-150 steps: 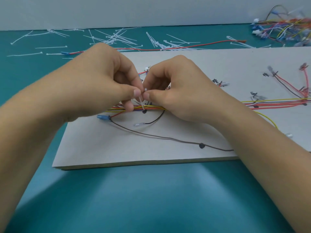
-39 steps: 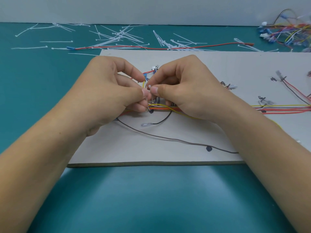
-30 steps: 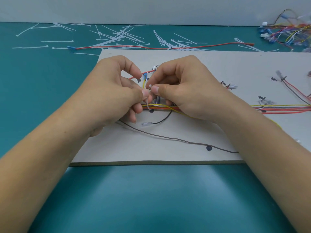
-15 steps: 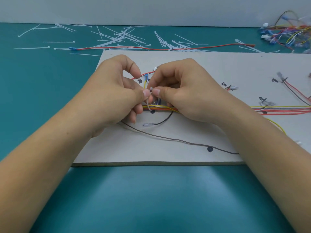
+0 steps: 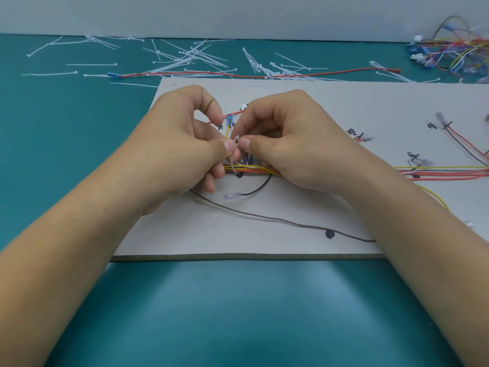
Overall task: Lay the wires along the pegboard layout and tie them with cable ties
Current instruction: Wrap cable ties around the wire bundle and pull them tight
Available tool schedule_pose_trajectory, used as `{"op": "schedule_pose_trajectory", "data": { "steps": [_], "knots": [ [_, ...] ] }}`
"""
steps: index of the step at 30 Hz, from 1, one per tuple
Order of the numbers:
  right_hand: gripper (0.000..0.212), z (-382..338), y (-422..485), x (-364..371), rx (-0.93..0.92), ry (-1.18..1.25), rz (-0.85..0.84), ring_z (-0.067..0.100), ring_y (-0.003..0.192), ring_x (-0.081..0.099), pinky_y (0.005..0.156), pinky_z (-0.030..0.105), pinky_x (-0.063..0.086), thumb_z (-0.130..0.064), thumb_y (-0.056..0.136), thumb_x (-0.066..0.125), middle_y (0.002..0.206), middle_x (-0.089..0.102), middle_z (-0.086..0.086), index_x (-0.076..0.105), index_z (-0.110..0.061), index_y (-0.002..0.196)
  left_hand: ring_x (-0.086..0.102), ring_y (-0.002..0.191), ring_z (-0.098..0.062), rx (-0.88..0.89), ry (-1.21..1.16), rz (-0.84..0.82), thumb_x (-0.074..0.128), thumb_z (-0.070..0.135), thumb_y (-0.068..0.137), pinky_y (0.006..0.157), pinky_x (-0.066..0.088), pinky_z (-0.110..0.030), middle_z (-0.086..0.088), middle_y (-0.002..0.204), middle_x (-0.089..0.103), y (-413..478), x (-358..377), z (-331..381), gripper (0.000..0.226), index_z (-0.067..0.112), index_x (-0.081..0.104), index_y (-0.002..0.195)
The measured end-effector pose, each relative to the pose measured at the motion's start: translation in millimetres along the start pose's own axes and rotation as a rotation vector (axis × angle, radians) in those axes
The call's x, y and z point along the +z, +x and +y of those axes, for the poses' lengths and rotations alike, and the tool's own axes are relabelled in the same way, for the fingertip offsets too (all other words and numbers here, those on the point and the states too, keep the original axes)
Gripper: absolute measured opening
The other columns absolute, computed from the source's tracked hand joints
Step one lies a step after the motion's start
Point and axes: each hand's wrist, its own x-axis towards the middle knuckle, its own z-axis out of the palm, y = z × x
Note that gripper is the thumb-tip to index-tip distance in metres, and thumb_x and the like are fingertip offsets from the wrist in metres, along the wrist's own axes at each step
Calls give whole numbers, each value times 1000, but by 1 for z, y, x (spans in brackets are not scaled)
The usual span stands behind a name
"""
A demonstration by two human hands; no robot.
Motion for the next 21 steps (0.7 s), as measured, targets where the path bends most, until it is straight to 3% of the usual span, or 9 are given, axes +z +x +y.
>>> {"op": "schedule_pose_trajectory", "data": {
  "steps": [4,10,15,21],
  "knots": [
    [12,0,0,1,6,-9,14,14,68,70,65,30,55,-8,91,68,75,77,-1,74,-18,87,56,44,-16,8,0,-9,67,-3,97,38,46,-27,-15,71,74,0,0,0,30,20,48,92],
    [13,-1,0,0,5,-14,1,5,60,63,61,24,50,-9,90,68,73,76,-3,74,-19,86,56,44,-17,15,4,-8,67,-3,97,39,47,-27,-16,71,74,0,1,1,30,20,48,92],
    [12,-4,-2,-2,1,-11,-22,19,69,69,67,33,55,-7,91,68,76,77,0,74,-16,88,56,45,-18,7,-2,-5,67,-3,97,39,47,-27,-19,74,74,-1,0,1,30,20,48,93],
    [11,-8,-7,-10,32,192,-81,1,54,57,51,14,43,-1,95,64,72,75,1,71,0,87,57,45,-18,11,10,-11,67,-2,97,41,49,-28,-15,70,73,-1,0,1,29,20,49,92]
  ]
}}
